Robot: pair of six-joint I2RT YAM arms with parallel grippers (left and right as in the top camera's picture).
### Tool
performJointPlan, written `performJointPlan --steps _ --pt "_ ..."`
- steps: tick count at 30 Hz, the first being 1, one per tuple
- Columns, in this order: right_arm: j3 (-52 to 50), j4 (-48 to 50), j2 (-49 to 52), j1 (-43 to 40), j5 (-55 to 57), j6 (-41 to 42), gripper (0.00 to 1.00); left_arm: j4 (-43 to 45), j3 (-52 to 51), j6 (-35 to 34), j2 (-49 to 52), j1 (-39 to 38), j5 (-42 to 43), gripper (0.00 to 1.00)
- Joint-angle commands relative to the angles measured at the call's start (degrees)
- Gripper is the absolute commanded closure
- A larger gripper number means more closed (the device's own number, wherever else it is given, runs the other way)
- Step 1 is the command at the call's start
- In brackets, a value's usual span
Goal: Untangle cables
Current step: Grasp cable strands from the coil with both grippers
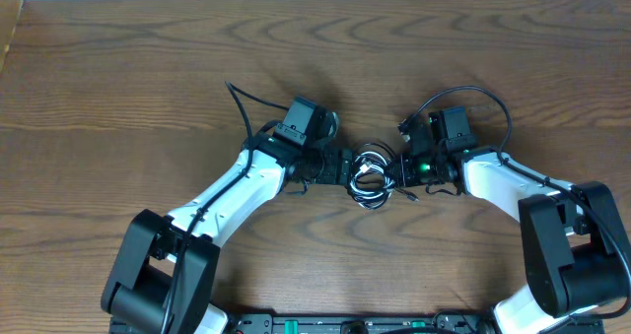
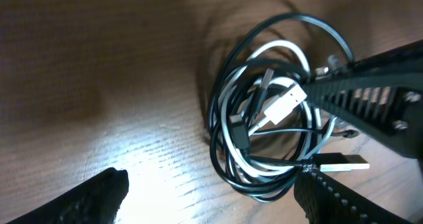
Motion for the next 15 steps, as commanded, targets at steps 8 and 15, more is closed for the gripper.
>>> performJointPlan --steps 8,15 --pt "0.00 0.04 0.72 1.97 -6.47 4.07 0.99 -0.31 -2.05 -0.11 1.97 -1.53 -0.33 0.41" --pt "0.00 0.66 0.72 3.98 -5.81 4.81 0.99 -0.33 -2.05 -1.05 7.45 -6.14 -0.35 0.49"
